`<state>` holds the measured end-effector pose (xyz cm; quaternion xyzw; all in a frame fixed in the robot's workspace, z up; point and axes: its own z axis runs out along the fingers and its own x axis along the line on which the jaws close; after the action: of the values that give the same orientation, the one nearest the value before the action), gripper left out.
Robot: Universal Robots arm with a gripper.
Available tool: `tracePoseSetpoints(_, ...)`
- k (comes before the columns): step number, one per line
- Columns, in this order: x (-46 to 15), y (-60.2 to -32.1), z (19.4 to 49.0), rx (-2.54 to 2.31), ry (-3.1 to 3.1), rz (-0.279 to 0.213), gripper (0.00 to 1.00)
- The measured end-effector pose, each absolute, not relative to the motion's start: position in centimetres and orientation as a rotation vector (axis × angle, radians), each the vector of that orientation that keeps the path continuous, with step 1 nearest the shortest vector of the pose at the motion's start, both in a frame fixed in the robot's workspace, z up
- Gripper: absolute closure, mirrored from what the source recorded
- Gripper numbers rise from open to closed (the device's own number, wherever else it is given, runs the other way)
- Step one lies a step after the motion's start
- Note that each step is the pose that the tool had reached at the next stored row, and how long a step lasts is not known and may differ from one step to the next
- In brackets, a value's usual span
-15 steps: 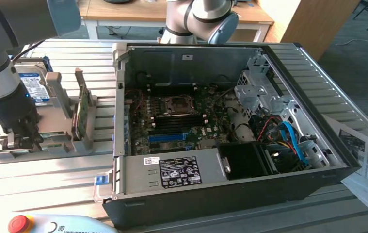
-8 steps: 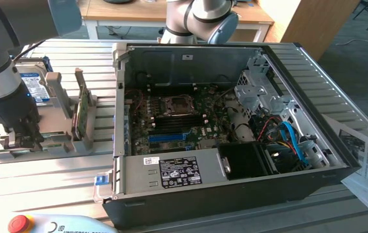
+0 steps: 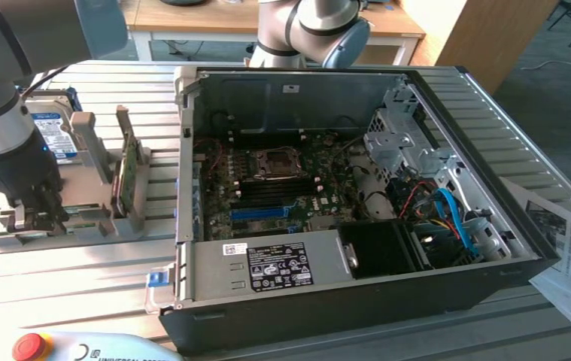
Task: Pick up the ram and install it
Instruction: 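Pick up the ram and move it above insertion slot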
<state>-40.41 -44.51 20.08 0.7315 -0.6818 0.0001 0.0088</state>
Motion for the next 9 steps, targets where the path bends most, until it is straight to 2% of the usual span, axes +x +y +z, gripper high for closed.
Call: tracePoseSetpoints(9, -40.41, -44.54, 20.05, 2.285, -2.13, 0.0, 0.7)
